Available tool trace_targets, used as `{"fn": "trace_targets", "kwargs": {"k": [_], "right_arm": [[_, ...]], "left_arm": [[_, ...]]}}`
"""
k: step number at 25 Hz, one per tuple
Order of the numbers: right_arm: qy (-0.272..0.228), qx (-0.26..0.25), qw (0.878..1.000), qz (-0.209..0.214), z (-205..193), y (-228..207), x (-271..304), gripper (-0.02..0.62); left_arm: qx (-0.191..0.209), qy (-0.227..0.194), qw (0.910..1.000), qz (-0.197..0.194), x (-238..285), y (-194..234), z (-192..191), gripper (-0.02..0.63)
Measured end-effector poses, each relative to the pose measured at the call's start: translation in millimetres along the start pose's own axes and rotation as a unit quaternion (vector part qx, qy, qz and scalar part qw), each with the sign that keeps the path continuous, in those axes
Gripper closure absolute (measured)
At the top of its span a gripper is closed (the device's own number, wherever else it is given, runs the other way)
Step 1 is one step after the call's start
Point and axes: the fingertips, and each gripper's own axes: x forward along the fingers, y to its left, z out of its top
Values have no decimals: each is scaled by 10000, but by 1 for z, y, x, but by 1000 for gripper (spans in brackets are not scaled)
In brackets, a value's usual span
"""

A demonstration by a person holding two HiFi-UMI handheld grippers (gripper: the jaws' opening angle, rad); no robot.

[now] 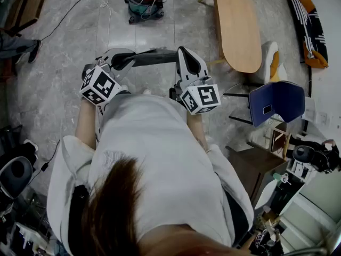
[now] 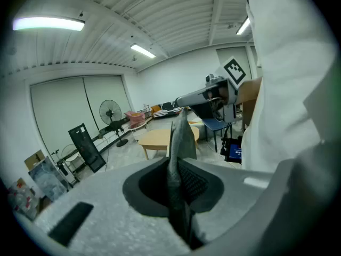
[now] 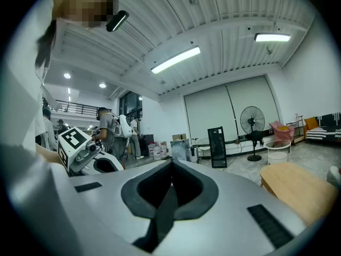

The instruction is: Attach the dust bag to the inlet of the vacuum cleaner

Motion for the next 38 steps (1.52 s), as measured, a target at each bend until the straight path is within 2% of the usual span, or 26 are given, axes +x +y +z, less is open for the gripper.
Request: {"fn": "trace_targets", "kwargs": {"k": [14, 22, 27, 33, 38], "right_arm": [[-40, -39, 9999, 93, 0, -11, -27, 594], [76, 79, 9999, 36, -6, -21, -13, 594], [106, 125, 9998, -90, -9, -42, 14, 594], [107, 313, 9992, -216, -2, -68, 70, 594], [135, 327, 9987, -375, 12, -81, 122, 594]], "left_arm": [[-184, 7, 9998, 103, 8, -22, 13, 568], [-243, 38, 9997, 5, 18, -12, 8, 568], [-308, 40, 9995, -110, 33, 17, -5, 568], [-349, 40, 9991, -216, 54, 78, -17, 568], [-290, 71, 9985, -463, 67, 128, -25, 568]]}}
